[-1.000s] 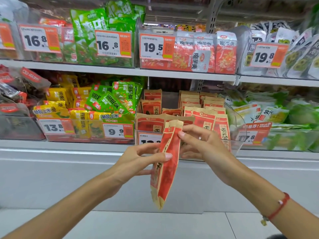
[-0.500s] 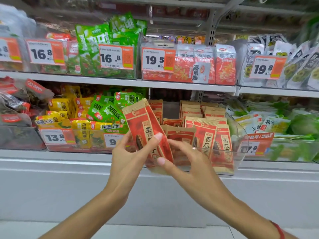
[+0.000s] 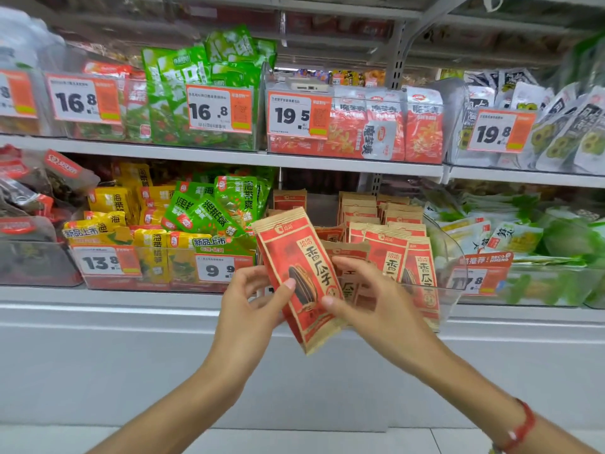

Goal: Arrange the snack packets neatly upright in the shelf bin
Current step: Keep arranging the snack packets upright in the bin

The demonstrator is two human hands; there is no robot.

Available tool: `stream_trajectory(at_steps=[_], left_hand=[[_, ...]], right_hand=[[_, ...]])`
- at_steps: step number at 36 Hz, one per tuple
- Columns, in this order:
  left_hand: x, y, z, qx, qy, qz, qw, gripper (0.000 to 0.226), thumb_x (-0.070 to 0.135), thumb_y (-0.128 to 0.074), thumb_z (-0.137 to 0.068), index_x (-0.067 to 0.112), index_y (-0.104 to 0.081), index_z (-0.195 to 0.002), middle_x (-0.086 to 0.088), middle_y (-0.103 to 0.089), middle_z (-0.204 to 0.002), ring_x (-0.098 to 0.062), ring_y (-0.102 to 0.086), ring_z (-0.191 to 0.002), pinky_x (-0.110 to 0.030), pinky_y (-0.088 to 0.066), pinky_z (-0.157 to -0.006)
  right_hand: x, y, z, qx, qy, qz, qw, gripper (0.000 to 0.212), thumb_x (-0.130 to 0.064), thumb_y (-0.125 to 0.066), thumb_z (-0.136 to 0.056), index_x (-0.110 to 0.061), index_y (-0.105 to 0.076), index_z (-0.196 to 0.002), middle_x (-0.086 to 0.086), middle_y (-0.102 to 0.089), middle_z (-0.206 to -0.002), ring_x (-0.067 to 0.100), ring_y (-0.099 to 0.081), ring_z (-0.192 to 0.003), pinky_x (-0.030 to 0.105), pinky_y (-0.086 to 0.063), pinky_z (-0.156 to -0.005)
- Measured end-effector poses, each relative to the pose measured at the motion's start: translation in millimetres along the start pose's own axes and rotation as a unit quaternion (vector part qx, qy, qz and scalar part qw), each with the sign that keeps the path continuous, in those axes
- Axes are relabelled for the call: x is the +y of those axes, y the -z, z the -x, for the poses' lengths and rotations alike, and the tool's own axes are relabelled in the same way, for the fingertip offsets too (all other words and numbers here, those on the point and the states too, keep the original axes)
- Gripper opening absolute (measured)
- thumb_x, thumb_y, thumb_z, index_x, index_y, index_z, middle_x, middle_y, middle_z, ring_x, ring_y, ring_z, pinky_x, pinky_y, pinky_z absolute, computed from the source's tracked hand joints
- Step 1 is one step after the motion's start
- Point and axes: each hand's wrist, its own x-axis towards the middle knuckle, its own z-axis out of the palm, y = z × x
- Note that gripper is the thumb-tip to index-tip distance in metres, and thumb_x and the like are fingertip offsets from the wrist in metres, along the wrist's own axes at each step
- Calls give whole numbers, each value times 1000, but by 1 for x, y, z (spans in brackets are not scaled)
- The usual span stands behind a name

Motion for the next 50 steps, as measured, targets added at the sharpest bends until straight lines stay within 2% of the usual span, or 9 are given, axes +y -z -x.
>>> stream_trajectory(at_steps=[5,15,17,24,29,37,41,46,50], left_hand=[[4,-7,4,5,-20,16,1000,27,16,-72,-83,12,-56,-104,1,-66,-103,5,-68,-74,-17,-56,-60],[12,8,-7,-98,26,-16,995,67,60,-72,-67,26,-60,-124,10,-68,-116,0,-64,-105,-22,-55,-82],[14,9,-7,-146,50,-18,988,58,60,-67,-72,28,-63,-120,13,-71,-110,0,-66,-103,-24,-53,-84],[15,13,-10,-181,47,-12,982,12,39,-65,-69,44,-75,-73,18,-72,-76,2,-70,-74,-16,-54,-60],[5,14,-8,-221,42,-79,971,75,55,-69,-48,37,-60,-121,1,-71,-107,-10,-69,-98,-26,-57,-83],[2,6,-6,-194,32,-113,974,54,50,-69,-58,46,-56,-111,-1,-64,-111,-3,-67,-93,-34,-56,-87],[2,3,-2,-152,13,-109,982,47,50,-66,-62,48,-54,-107,4,-62,-107,1,-66,-87,-35,-56,-87],[5,2,-1,-51,-25,-77,995,66,66,-69,-53,44,-55,-114,11,-64,-103,5,-65,-84,-35,-55,-85],[11,0,2,-27,-43,-87,995,67,69,-74,-56,42,-56,-115,16,-63,-97,1,-65,-88,-22,-54,-74]], right_hand=[[-4,-19,9,-37,50,78,995,94,-46,-79,-71,-45,-17,-142,-31,-23,-126,-20,-32,-114,4,-34,-86],[-11,-2,-2,-102,-50,-155,981,83,-29,-88,-61,-45,-42,-128,-18,-51,-125,-9,-56,-106,12,-49,-85],[-15,-2,0,-120,-59,-177,975,82,-29,-88,-59,-45,-44,-127,-17,-53,-125,-3,-58,-110,24,-51,-95],[-19,6,1,-178,-61,-172,967,52,-52,-66,-73,-44,-53,-123,-22,-58,-122,-12,-56,-108,23,-46,-97],[-21,1,-1,-40,-19,-176,983,41,-55,-57,-79,-34,-64,-113,-12,-69,-108,4,-63,-106,35,-50,-97],[-22,-3,3,-12,10,-211,977,21,-11,-50,-98,-24,-66,-103,-2,-74,-95,10,-71,-87,26,-59,-68],[-20,2,1,-42,34,-188,981,24,-17,-55,-95,-33,-63,-111,-16,-71,-105,-2,-65,-99,16,-53,-77],[-18,-3,9,-89,60,-84,991,64,-22,-76,-80,-44,-44,-132,-26,-56,-124,-10,-51,-116,10,-45,-91],[-19,-5,7,-29,36,-118,992,58,-20,-79,-76,-39,-49,-121,-19,-64,-107,-8,-59,-101,9,-50,-78]])
